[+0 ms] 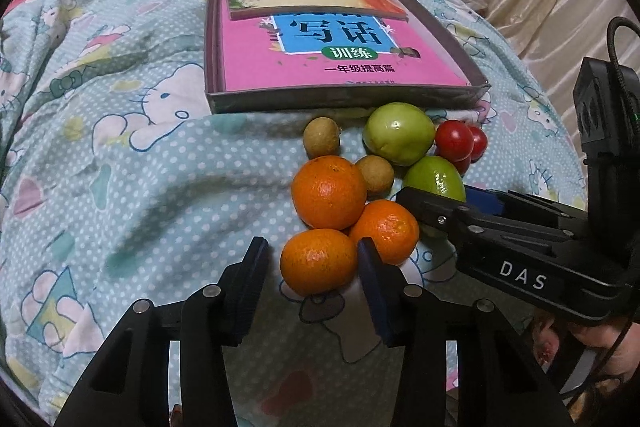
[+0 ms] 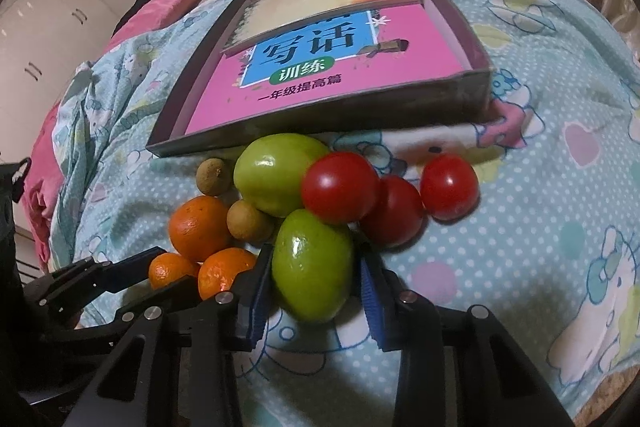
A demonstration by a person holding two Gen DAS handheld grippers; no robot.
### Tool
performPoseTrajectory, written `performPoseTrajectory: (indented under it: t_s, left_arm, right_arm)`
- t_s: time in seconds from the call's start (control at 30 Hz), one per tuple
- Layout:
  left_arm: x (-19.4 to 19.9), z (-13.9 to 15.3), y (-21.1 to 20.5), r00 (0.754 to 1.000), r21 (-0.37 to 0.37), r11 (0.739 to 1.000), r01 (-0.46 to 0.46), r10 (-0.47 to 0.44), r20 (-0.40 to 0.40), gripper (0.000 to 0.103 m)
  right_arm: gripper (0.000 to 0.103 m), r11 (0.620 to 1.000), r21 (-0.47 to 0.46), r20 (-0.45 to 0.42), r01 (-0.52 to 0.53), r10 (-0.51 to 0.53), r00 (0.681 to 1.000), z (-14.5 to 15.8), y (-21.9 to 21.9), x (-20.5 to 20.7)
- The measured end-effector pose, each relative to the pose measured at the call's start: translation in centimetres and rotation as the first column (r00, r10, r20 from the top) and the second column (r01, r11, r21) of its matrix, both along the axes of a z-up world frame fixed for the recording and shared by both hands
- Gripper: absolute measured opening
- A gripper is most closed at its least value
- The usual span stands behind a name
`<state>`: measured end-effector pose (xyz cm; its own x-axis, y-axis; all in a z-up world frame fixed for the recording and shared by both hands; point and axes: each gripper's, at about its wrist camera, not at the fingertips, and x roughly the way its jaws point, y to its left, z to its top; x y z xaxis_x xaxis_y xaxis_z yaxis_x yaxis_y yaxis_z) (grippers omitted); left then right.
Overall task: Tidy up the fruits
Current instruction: 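Grasp a mandarin orange with the left gripper while the right gripper grasps a green lime, then lift and carry the orange and lime over the pink workbook in the tray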
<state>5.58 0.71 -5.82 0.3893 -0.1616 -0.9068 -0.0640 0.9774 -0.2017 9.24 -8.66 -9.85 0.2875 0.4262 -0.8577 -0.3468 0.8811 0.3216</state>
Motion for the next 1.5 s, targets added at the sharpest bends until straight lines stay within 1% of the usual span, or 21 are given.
performPoseTrajectory:
  t_s: [0.07, 0.1, 0.13, 0.23, 0.4, 0.53, 0.63, 0.83, 1.1, 1.33, 1.5]
  left_arm:
    - [0.0, -0.1, 0.2, 1.000, -0.017, 1.000, 0.002, -0.002, 0.000, 0.045]
    - [0.0, -0.2, 0.3, 1.000, -0.030, 1.000, 0.001, -0.001, -0.001, 0.040]
    - [0.1, -0.3, 0.5, 1.000, -0.048, 0.999, 0.000, -0.001, -0.003, 0.039]
    - [0.1, -0.4, 0.5, 1.000, -0.053, 0.999, 0.001, -0.001, -0.004, 0.038]
    - [-0.3, 0.3, 0.7, 1.000, -0.070, 0.998, 0.001, 0.001, 0.022, 0.038]
    - [-0.7, 1.5, 1.2, 0.998, -0.083, 0.996, -0.019, 0.024, 0.060, 0.038]
    - [-0.9, 2.5, 1.6, 0.996, -0.075, 0.997, -0.036, 0.042, 0.082, 0.038]
    - [-0.8, 4.0, 2.2, 0.990, -0.083, 0.994, -0.070, 0.079, 0.117, 0.038]
    - [1.0, 4.5, 2.1, 0.986, -0.066, 0.993, -0.096, 0.104, 0.132, 0.038]
    - [2.9, 4.9, 2.0, 0.981, -0.053, 0.993, -0.102, 0.109, 0.162, 0.038]
    - [4.4, 5.2, 1.8, 0.975, -0.040, 0.994, -0.106, 0.112, 0.193, 0.038]
  right_arm:
    - [0.040, 1.000, 0.000, 0.013, -0.010, 0.010, 1.000, 0.0, 0.0, 0.0]
    - [0.040, 1.000, 0.002, 0.021, -0.017, 0.017, 1.000, 0.0, 0.0, -0.1]
    - [0.040, 1.000, 0.005, 0.027, -0.023, 0.023, 0.999, 0.1, -0.1, -0.1]
    - [0.040, 0.999, 0.032, 0.036, -0.024, 0.022, 0.999, 0.6, -0.7, -0.5]
    - [0.040, 0.997, 0.063, 0.078, -0.049, 0.044, 0.996, 1.8, -1.0, -1.5]
    - [0.040, 0.994, 0.071, 0.117, -0.080, 0.071, 0.991, 2.7, -1.0, -2.3]
    - [0.040, 0.993, 0.084, 0.141, -0.084, 0.072, 0.987, 3.3, -1.1, -2.5]
    - [0.040, 0.991, 0.106, 0.185, -0.087, 0.067, 0.981, 4.5, -1.4, -2.6]
    - [0.040, 0.990, 0.118, 0.268, -0.076, 0.042, 0.963, 6.3, -1.7, -1.1]
    - [0.040, 0.991, 0.129, 0.295, -0.042, 0.002, 0.955, 7.0, -2.5, 0.8]
    - [0.040, 0.993, 0.113, 0.320, -0.016, -0.021, 0.947, 7.1, -2.9, 2.3]
